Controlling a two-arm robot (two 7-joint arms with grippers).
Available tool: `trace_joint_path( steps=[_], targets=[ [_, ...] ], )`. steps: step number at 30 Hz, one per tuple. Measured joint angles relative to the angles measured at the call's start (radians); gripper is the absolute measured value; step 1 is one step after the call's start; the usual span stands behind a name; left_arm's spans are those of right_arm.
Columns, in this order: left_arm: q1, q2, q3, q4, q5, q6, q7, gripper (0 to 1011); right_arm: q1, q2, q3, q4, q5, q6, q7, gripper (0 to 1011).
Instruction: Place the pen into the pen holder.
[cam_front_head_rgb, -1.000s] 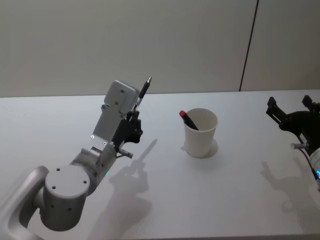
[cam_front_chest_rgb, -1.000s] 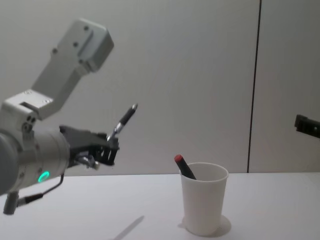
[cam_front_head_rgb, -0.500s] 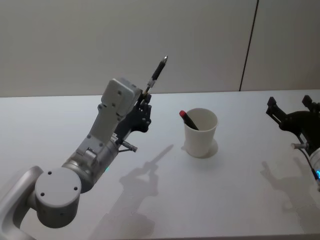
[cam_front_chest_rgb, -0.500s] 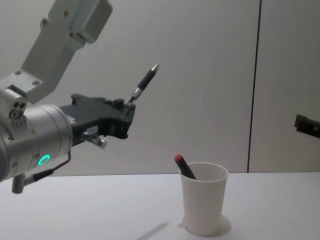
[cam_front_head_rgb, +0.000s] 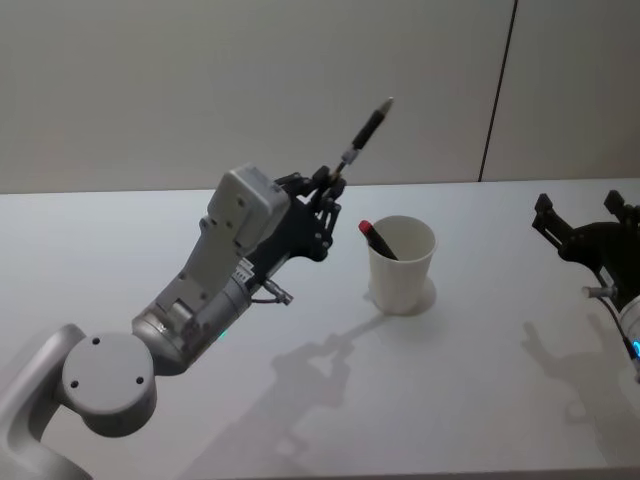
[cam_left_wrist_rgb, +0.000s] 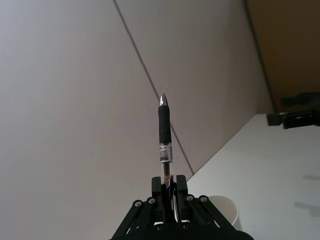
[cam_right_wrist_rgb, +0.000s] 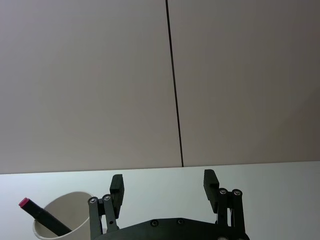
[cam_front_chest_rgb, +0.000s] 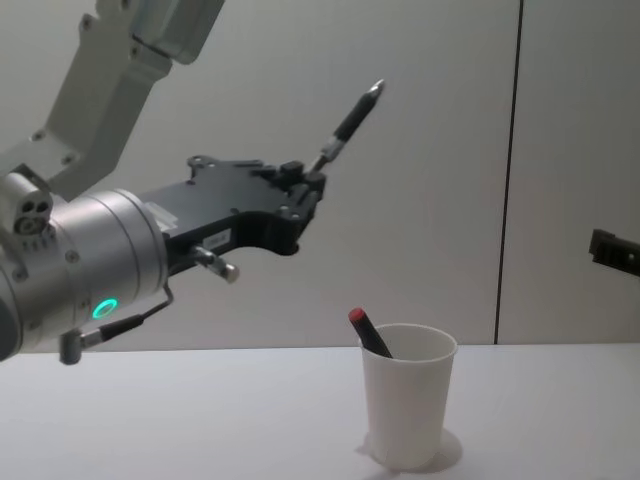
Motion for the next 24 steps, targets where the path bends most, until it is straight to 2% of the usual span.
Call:
trace_joint_path(
  steps=[12,15,21,24],
  targets=[
    [-0.049,-0.023,0.003,0.081,-0.025,-0.154,-0.185,175,0.0,0.0,0.0,0.0,0.0,0.0,0.0,1001],
    [-0.059,-0.028,0.005,0.095,-0.03,-0.175,-0.22,175,0.0,0.0,0.0,0.0,0.0,0.0,0.0,1002],
    [-0.098,-0.05,0.012,0.146,-0.041,-0.234,-0.33,175,0.0,0.0,0.0,0.0,0.0,0.0,0.0,1002],
    [-0.109,-0.057,0.014,0.16,-0.042,-0.246,-0.359,175,0.0,0.0,0.0,0.0,0.0,0.0,0.0,1002]
  ],
)
